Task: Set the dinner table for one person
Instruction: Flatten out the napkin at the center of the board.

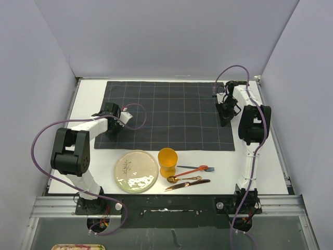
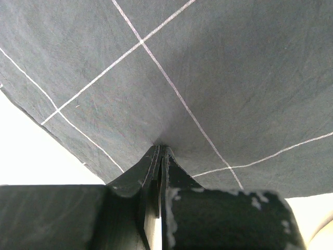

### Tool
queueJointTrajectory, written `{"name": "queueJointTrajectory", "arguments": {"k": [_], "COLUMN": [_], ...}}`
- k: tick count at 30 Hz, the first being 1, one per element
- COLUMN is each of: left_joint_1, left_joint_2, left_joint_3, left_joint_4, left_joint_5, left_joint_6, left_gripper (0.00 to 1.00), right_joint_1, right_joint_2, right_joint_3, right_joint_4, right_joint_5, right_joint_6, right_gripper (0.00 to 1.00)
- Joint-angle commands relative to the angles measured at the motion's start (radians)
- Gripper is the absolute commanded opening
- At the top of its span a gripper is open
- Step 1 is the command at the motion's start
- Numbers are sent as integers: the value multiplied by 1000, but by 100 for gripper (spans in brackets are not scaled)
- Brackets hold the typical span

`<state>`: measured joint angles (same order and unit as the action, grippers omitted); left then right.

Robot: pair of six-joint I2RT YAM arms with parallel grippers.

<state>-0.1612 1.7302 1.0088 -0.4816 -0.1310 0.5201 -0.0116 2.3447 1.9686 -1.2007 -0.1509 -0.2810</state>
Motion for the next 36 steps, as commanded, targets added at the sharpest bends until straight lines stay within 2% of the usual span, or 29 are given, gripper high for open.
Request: {"name": "queueJointTrajectory", "arguments": {"k": [1, 20, 24, 36], "left_joint_1": [1, 4, 13, 26], "left_joint_2": [-18, -53, -53, -142], "left_joint_3": [39, 68, 76, 127], "left_joint_4": [-5, 5, 2, 15], "left_joint_5": [-5, -13, -7, -2], "left_joint_6": [1, -28, -28, -49], "left_gripper": [0, 0, 7, 15], "right_joint_1": [-5, -3, -1, 24], "right_joint_2": [-30, -56, -68, -154], "right_joint_3": [22, 30, 33, 98], "right_joint_4": [8, 8, 11, 3], "right_joint_5": [7, 16, 15, -14], "right_joint_6": [-12, -15, -14, -2], "right_gripper": [0, 0, 0, 0]}}
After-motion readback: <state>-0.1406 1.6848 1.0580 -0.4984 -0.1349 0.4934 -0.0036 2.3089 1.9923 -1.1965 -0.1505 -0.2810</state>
